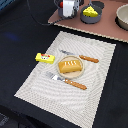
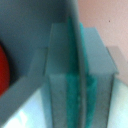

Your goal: Interact with the objects in diverse but meaningful ways.

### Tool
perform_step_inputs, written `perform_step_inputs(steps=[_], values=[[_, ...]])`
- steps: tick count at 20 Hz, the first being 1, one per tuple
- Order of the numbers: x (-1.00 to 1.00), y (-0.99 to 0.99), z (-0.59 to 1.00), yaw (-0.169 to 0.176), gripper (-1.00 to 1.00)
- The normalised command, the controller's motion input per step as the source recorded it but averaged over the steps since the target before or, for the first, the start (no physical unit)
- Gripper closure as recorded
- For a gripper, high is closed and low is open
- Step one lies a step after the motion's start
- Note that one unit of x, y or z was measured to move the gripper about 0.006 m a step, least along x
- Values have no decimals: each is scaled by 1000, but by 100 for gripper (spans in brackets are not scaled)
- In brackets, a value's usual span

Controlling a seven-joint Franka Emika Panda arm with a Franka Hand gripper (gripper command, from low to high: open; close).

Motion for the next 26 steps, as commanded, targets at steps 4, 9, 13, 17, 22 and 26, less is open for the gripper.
perform_step_inputs(steps=[4, 9, 13, 17, 22, 26], values=[[-318, -771, 111, 2, 100], [-333, -790, 77, 0, 100], [-272, -836, 19, 0, 100], [-241, -859, 9, 0, 100], [-203, -874, 50, 0, 100], [-162, -866, 71, 0, 100]])
